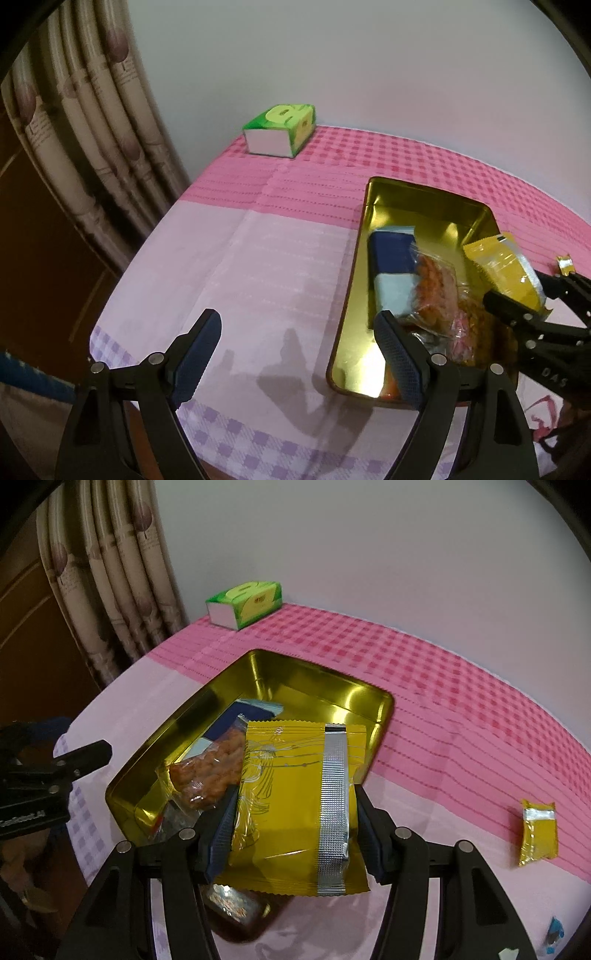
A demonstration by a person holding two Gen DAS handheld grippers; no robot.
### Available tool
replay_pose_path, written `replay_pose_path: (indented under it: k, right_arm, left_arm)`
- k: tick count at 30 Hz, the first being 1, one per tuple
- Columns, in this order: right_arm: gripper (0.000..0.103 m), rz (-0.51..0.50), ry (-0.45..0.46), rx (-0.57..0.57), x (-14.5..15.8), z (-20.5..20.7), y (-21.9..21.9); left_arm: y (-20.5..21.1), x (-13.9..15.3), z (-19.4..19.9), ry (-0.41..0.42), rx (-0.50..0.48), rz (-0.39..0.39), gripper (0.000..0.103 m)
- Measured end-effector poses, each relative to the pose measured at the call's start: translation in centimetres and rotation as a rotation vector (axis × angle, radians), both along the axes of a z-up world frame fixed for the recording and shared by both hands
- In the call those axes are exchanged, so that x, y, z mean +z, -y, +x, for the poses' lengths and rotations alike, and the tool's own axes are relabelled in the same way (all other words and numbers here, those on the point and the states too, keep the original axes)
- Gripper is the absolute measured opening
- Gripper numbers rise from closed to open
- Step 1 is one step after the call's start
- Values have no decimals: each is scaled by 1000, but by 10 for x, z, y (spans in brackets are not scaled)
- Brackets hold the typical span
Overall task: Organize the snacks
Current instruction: 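Carry the yellow pack into the toffee tin and release it with the right gripper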
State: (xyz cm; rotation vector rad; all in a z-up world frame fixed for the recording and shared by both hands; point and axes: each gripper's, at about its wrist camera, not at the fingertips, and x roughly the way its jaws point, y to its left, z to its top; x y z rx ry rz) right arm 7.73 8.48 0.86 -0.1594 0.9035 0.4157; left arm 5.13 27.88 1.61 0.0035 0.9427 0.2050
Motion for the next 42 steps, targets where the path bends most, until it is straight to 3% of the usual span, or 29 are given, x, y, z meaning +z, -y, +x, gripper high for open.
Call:
replay_pose_path:
  k: [19, 30, 42]
  right_arm:
    - [56, -35, -49, 61, -25, 8, -23]
    - [60, -27, -43, 81, -22, 3, -26]
    - [68, 19, 5, 76, 2, -11, -9]
  left_arm:
    - [-7, -2, 1, -6, 25, 6, 85]
    - [1, -4, 3, -8, 0, 37, 85]
    - [10, -4, 2, -1, -25, 71, 85]
